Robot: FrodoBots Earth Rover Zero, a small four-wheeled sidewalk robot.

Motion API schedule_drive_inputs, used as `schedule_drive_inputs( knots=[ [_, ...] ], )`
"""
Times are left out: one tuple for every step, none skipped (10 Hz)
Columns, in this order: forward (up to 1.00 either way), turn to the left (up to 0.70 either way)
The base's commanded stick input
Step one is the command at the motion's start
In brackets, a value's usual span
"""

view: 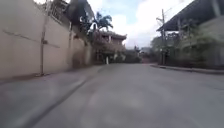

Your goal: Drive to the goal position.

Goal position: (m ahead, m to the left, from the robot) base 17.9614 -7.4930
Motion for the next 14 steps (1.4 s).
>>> schedule_drive_inputs(
  knots=[
    [1.00, 0.00],
    [1.00, 0.00],
    [1.00, 0.00],
    [1.00, 0.00],
    [1.00, 0.00],
    [1.00, 0.00],
    [1.00, 0.00],
    [1.00, 0.00],
    [1.00, -0.08],
    [1.00, -0.33],
    [1.00, -0.40],
    [1.00, -0.40],
    [1.00, -0.40],
    [1.00, -0.40]
  ],
)
